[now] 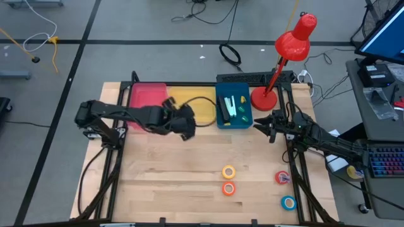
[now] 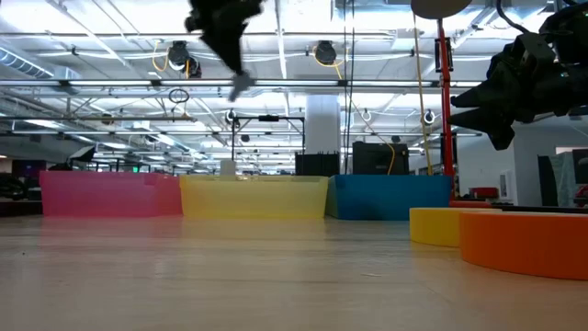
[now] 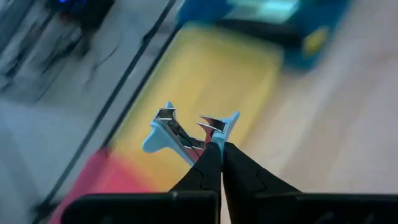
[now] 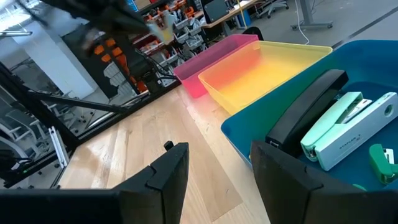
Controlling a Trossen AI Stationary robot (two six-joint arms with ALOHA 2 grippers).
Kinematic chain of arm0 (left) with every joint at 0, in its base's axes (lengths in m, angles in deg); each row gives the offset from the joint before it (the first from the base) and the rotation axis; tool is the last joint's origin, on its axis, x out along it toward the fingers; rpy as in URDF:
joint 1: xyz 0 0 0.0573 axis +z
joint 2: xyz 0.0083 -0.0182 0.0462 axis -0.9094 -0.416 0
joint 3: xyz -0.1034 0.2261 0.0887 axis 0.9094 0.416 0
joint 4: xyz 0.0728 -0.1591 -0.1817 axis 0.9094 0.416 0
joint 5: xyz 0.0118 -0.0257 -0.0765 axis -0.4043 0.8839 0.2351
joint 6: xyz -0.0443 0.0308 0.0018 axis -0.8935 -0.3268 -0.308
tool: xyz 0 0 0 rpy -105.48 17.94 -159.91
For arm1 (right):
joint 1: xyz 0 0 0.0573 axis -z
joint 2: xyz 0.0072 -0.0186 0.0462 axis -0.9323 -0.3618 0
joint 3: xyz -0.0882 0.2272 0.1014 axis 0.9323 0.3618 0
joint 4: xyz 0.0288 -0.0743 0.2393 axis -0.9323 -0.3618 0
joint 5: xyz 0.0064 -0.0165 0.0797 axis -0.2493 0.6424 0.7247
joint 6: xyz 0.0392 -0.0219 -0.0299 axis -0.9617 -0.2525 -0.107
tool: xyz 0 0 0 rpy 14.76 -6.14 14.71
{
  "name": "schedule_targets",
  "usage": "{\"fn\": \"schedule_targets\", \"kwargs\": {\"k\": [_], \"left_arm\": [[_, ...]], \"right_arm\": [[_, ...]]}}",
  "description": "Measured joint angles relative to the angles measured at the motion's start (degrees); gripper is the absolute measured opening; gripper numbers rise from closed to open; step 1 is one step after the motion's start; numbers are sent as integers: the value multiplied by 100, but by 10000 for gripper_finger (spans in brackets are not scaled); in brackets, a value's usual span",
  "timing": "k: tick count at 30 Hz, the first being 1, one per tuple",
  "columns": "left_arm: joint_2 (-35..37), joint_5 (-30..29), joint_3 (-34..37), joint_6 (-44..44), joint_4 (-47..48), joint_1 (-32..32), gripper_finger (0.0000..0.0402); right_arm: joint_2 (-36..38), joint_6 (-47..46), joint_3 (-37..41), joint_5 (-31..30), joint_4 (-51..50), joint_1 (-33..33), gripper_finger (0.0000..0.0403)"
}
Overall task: Pick and place Stapler, Stapler remover, tape
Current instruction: Put the blue stapler remover into the red bin
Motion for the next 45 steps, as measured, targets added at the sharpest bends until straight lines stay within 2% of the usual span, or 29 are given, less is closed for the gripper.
{"fn": "schedule_targets", "kwargs": {"k": [5, 11, 18, 23, 29, 35, 45], "left_arm": [[4, -176, 95, -742, 1584, 528, 1], [-1, 67, 864, -1068, 2314, 1578, 1], [-7, 763, 2382, -459, 1435, 2830, 1], [-10, 989, 2903, -17, 708, 3259, 0], [-7, 1076, 2957, 301, 236, 3506, 0], [-7, 1535, 2957, 571, -153, 3762, 0], [-7, 1774, 2957, 675, -160, 4033, 2]], "right_arm": [[2, -116, 0, 0, -3, -2, 165], [2, -152, 0, 0, -6, -2, 166], [2, -155, 0, 0, -8, -1, 166], [2, -262, 0, 0, -10, -2, 166], [2, -262, 0, 0, -12, -2, 166], [2, -263, 0, 0, -12, 0, 165], [2, -264, 0, 0, -14, -2, 165]]}}
